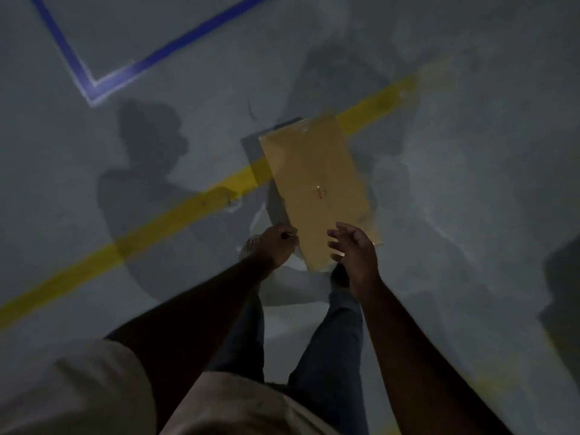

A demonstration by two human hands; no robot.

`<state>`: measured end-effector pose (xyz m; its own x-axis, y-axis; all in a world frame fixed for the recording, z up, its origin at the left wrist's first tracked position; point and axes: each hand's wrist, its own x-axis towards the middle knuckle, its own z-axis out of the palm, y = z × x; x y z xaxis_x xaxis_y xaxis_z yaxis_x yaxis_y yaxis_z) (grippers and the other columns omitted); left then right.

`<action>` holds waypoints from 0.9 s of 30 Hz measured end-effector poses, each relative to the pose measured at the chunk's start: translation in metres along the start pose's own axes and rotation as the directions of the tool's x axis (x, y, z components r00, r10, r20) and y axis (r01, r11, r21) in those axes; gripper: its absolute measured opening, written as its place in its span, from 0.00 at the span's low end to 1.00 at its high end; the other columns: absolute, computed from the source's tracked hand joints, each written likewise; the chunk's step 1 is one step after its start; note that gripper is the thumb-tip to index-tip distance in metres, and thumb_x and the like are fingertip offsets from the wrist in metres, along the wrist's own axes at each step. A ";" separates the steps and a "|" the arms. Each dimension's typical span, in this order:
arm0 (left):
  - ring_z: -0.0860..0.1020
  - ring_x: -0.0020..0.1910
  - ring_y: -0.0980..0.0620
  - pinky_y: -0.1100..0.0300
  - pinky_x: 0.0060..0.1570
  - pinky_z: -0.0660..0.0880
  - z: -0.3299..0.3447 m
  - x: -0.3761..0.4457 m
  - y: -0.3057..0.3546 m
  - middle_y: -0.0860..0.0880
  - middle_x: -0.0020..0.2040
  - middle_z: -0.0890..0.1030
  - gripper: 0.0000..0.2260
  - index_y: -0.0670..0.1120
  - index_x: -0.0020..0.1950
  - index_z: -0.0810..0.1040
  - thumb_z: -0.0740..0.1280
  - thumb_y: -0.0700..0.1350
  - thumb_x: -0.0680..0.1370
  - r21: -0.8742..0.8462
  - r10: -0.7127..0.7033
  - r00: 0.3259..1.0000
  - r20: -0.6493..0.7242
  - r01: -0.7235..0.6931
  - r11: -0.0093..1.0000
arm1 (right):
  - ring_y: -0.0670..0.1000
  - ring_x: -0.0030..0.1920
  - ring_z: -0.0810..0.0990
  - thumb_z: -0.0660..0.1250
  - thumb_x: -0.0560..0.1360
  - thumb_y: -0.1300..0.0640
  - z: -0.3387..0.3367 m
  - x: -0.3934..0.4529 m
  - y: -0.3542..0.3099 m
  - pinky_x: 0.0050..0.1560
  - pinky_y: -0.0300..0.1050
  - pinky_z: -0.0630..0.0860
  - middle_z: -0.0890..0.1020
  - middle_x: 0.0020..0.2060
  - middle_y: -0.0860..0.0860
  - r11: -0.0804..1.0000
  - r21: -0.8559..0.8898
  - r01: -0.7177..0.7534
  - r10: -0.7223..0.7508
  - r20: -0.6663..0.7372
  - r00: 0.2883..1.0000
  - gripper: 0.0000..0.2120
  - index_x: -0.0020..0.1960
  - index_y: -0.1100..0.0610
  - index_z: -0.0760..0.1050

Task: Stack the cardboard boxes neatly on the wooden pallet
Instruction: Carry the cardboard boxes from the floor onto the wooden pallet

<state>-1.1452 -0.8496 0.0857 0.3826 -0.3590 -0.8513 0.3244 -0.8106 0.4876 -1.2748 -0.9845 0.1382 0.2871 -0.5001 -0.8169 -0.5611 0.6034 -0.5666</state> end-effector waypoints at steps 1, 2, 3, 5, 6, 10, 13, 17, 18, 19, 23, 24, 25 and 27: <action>0.85 0.44 0.44 0.47 0.46 0.82 0.014 0.017 -0.006 0.44 0.47 0.86 0.03 0.53 0.46 0.81 0.71 0.49 0.74 -0.043 -0.058 0.997 -0.047 0.056 0.998 | 0.52 0.56 0.81 0.63 0.85 0.56 -0.007 0.028 0.006 0.55 0.51 0.76 0.83 0.58 0.50 0.999 -0.034 -0.026 0.028 0.046 0.999 0.11 0.66 0.53 0.76; 0.85 0.44 0.46 0.49 0.46 0.82 0.028 0.033 -0.013 0.46 0.46 0.86 0.05 0.54 0.45 0.82 0.70 0.53 0.72 -0.054 -0.120 0.987 -0.109 0.115 0.992 | 0.52 0.57 0.80 0.64 0.84 0.55 -0.013 0.056 0.013 0.56 0.51 0.76 0.82 0.59 0.50 0.995 -0.084 -0.050 0.058 0.108 0.992 0.10 0.65 0.51 0.76; 0.85 0.44 0.48 0.49 0.48 0.83 0.044 0.059 -0.032 0.49 0.47 0.87 0.10 0.57 0.47 0.84 0.68 0.58 0.69 -0.059 -0.191 0.965 -0.182 0.183 0.981 | 0.52 0.59 0.80 0.65 0.84 0.54 -0.017 0.086 0.024 0.57 0.53 0.77 0.81 0.60 0.50 0.986 -0.161 -0.053 0.079 0.162 0.984 0.10 0.64 0.50 0.76; 0.84 0.50 0.49 0.49 0.56 0.81 0.078 0.101 -0.057 0.51 0.51 0.87 0.23 0.58 0.53 0.85 0.61 0.64 0.65 0.015 -0.237 0.907 -0.349 0.258 0.966 | 0.54 0.63 0.79 0.66 0.82 0.60 -0.028 0.145 0.049 0.63 0.56 0.77 0.80 0.60 0.48 0.951 -0.309 0.013 0.047 0.187 0.981 0.14 0.66 0.51 0.76; 0.83 0.55 0.48 0.51 0.61 0.78 0.093 0.113 -0.054 0.48 0.55 0.86 0.27 0.55 0.57 0.85 0.61 0.64 0.65 0.034 -0.265 0.876 -0.403 0.303 0.952 | 0.55 0.65 0.80 0.65 0.80 0.64 -0.036 0.172 0.063 0.65 0.56 0.77 0.81 0.60 0.48 0.934 -0.353 0.056 0.001 0.159 0.987 0.16 0.65 0.51 0.77; 0.77 0.66 0.42 0.59 0.54 0.70 0.148 0.157 -0.042 0.41 0.68 0.78 0.28 0.43 0.74 0.71 0.72 0.53 0.78 -0.142 -0.452 0.815 -0.364 0.431 0.891 | 0.60 0.68 0.77 0.65 0.79 0.63 -0.074 0.266 0.116 0.68 0.56 0.75 0.81 0.67 0.57 0.753 -0.614 0.238 -0.284 0.023 0.959 0.22 0.72 0.55 0.77; 0.78 0.62 0.38 0.58 0.48 0.73 0.180 0.211 -0.077 0.38 0.70 0.75 0.33 0.41 0.75 0.65 0.74 0.52 0.77 -0.212 -0.499 0.822 -0.275 0.454 0.865 | 0.61 0.77 0.66 0.67 0.79 0.55 -0.096 0.317 0.164 0.75 0.60 0.67 0.71 0.77 0.58 0.637 -0.732 0.243 -0.376 -0.019 0.926 0.30 0.80 0.56 0.65; 0.80 0.49 0.42 0.55 0.34 0.77 0.199 0.243 -0.109 0.36 0.68 0.77 0.39 0.40 0.76 0.64 0.78 0.51 0.73 -0.334 -0.532 0.812 -0.239 0.445 0.831 | 0.60 0.77 0.68 0.71 0.77 0.43 -0.113 0.337 0.188 0.75 0.61 0.66 0.66 0.80 0.56 0.755 -0.655 0.034 -0.247 -0.236 0.940 0.43 0.84 0.54 0.54; 0.79 0.56 0.40 0.52 0.42 0.77 0.200 0.242 -0.110 0.39 0.69 0.75 0.38 0.40 0.76 0.64 0.78 0.51 0.73 -0.394 -0.553 0.804 -0.219 0.445 0.804 | 0.59 0.76 0.70 0.71 0.77 0.40 -0.115 0.341 0.189 0.74 0.59 0.67 0.67 0.79 0.56 0.761 -0.648 -0.003 -0.211 -0.252 0.944 0.44 0.84 0.54 0.54; 0.77 0.60 0.40 0.51 0.47 0.75 0.201 0.240 -0.112 0.40 0.69 0.75 0.36 0.40 0.76 0.65 0.77 0.50 0.74 -0.427 -0.557 0.806 -0.201 0.440 0.790 | 0.59 0.75 0.70 0.71 0.76 0.38 -0.116 0.344 0.187 0.73 0.59 0.68 0.68 0.79 0.55 0.759 -0.650 -0.029 -0.180 -0.252 0.951 0.44 0.83 0.53 0.56; 0.78 0.55 0.48 0.58 0.43 0.79 0.191 0.211 -0.122 0.47 0.62 0.80 0.30 0.45 0.71 0.72 0.78 0.50 0.73 -0.460 -0.458 0.846 -0.272 0.304 0.834 | 0.60 0.75 0.70 0.71 0.75 0.34 -0.118 0.331 0.177 0.71 0.59 0.70 0.71 0.76 0.53 0.746 -0.665 -0.031 -0.119 -0.179 0.977 0.42 0.81 0.50 0.62; 0.80 0.55 0.49 0.56 0.45 0.80 0.181 0.198 -0.123 0.48 0.61 0.82 0.30 0.46 0.69 0.74 0.80 0.53 0.72 -0.446 -0.421 0.854 -0.305 0.262 0.856 | 0.60 0.74 0.71 0.71 0.75 0.34 -0.117 0.320 0.172 0.69 0.58 0.71 0.72 0.76 0.54 0.744 -0.667 -0.034 -0.104 -0.165 0.981 0.41 0.81 0.50 0.62; 0.82 0.55 0.49 0.53 0.48 0.82 0.170 0.182 -0.124 0.50 0.59 0.84 0.30 0.50 0.67 0.77 0.80 0.58 0.69 -0.440 -0.387 0.861 -0.330 0.222 0.870 | 0.61 0.72 0.73 0.70 0.75 0.35 -0.113 0.306 0.164 0.66 0.56 0.72 0.74 0.74 0.55 0.744 -0.667 -0.039 -0.090 -0.157 0.983 0.40 0.81 0.48 0.63; 0.85 0.50 0.50 0.48 0.50 0.83 0.143 0.150 -0.125 0.54 0.51 0.86 0.27 0.56 0.62 0.80 0.79 0.63 0.67 -0.435 -0.332 0.873 -0.357 0.159 0.886 | 0.59 0.63 0.79 0.69 0.74 0.33 -0.105 0.274 0.147 0.60 0.52 0.76 0.80 0.64 0.53 0.772 -0.635 -0.011 -0.111 -0.152 0.982 0.34 0.76 0.42 0.70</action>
<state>-1.2521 -0.8683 -0.1302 0.5352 0.1212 -0.8360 0.7248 -0.5741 0.3808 -1.3602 -1.0982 -0.1571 0.2265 -0.6524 -0.7232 -0.9296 0.0769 -0.3605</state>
